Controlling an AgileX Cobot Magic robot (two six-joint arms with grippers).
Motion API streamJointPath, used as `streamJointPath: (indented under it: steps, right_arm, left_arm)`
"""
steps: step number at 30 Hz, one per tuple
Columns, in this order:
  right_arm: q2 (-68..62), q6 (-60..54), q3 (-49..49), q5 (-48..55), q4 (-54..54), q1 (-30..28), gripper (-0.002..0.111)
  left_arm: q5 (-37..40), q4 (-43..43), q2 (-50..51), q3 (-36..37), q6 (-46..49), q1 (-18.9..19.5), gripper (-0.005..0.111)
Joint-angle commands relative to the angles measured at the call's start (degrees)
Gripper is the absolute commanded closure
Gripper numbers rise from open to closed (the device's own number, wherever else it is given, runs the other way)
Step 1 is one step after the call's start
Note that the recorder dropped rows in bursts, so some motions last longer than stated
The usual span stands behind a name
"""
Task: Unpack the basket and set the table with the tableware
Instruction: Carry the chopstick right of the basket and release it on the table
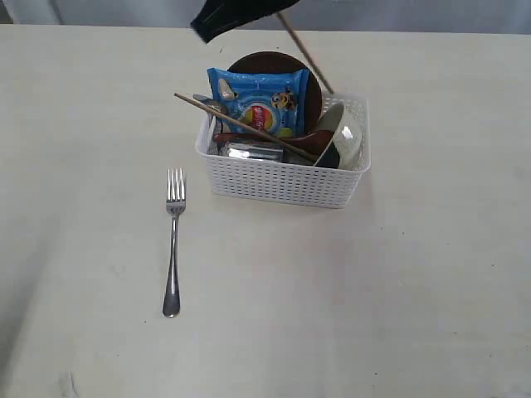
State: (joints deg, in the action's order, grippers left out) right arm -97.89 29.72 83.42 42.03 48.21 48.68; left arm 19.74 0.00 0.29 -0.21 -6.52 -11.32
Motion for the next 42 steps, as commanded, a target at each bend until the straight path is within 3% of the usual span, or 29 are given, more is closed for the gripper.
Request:
streamJointPath:
  steps: [1, 9, 16, 20, 26, 38, 40, 42]
  right_arm:
    - [4.2, 0.7, -0.2, 5.5, -3.8, -4.8, 0.109]
    - [6.8, -8.2, -0.6, 16.8, -22.3, -22.2, 0.109]
    - [6.1, -17.6, -7.6, 13.3, -38.9, -40.7, 0.109]
    - [1.4, -24.0, -9.1, 16.3, -47.7, -47.3, 0.109]
    - [-6.8, -25.1, -9.2, 19.5, -47.2, -47.8, 0.109]
    - [-13.8, -24.8, -13.6, 12.0, -46.2, -47.9, 0.108]
    - [-13.9, -24.8, -13.6, 12.0, -46.2, -47.9, 0.102]
    - [-13.9, -24.8, -13.6, 12.0, -46.2, -47.9, 0.087]
  left_arm:
    - [-0.1, 0.0, -0.3, 0.2, 0.1, 0.1, 0.107]
    - [-0.1, 0.0, -0.3, 0.2, 0.1, 0.1, 0.107]
    - [-0.1, 0.0, -0.3, 0.2, 0.1, 0.1, 0.107]
    - [-0.1, 0.0, -0.3, 0.2, 0.1, 0.1, 0.107]
    - [-0.1, 0.0, -0.3, 0.2, 0.1, 0.1, 0.107]
    - [-0.1, 0.0, -0.3, 0.2, 0.1, 0.1, 0.107]
    - [-0.1, 0.0, -0.3, 0.2, 0.1, 0.1, 0.107]
    - [-0.1, 0.0, -0.3, 0.2, 0.1, 0.1, 0.107]
